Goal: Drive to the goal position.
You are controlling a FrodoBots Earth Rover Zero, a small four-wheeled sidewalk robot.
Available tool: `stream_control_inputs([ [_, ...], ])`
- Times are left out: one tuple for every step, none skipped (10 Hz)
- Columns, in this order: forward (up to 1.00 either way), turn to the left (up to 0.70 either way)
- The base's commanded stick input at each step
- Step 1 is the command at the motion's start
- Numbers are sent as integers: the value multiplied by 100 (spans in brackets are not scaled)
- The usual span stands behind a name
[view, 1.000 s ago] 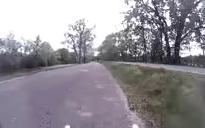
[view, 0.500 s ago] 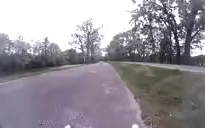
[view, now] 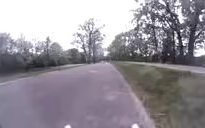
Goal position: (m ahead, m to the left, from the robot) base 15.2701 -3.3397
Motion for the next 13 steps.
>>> stream_control_inputs([
  [70, -35],
  [70, -35],
  [70, -15],
  [70, 0],
  [70, 0],
  [70, 0],
  [70, 0],
  [70, 0],
  [70, 0],
  [70, 0],
  [71, 0],
  [85, 0],
  [85, 0],
])
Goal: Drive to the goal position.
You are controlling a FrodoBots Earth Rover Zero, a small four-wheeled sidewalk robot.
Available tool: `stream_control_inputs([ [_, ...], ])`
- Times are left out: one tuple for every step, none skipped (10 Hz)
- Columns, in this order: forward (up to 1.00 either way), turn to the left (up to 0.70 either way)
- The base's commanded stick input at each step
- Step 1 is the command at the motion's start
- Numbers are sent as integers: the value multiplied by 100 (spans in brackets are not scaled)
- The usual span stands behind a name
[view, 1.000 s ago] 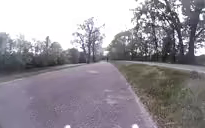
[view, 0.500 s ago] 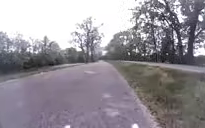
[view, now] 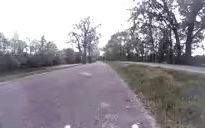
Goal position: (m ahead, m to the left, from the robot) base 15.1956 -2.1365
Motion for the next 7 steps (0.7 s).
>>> stream_control_inputs([
  [85, 0],
  [85, 0],
  [85, 0],
  [94, 0],
  [100, 0],
  [100, 0],
  [100, 0],
])
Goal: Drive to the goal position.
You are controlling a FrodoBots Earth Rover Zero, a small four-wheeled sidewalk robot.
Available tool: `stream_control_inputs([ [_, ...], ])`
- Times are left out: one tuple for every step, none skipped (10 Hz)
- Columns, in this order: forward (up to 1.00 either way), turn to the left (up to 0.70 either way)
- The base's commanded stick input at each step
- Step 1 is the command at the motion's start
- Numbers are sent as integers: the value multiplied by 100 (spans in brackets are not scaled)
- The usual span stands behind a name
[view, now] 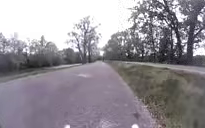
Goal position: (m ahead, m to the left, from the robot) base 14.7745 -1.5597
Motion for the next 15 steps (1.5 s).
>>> stream_control_inputs([
  [100, 0],
  [100, 0],
  [100, 0],
  [100, 0],
  [100, 0],
  [100, 0],
  [100, 0],
  [100, 0],
  [100, 0],
  [100, 0],
  [100, 0],
  [100, 0],
  [100, 0],
  [100, 0],
  [100, 0],
])
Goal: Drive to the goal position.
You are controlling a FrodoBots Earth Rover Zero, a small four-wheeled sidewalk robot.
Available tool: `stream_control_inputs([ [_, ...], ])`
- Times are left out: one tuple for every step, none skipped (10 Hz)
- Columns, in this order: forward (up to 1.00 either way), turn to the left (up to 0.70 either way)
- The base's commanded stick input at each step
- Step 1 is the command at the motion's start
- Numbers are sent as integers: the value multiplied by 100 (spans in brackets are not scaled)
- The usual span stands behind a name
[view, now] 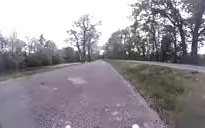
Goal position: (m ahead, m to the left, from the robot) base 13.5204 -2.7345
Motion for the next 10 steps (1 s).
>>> stream_control_inputs([
  [100, 0],
  [100, 0],
  [100, -3],
  [100, -39],
  [100, -18],
  [100, -2],
  [100, 0],
  [100, 0],
  [100, 0],
  [100, 0],
])
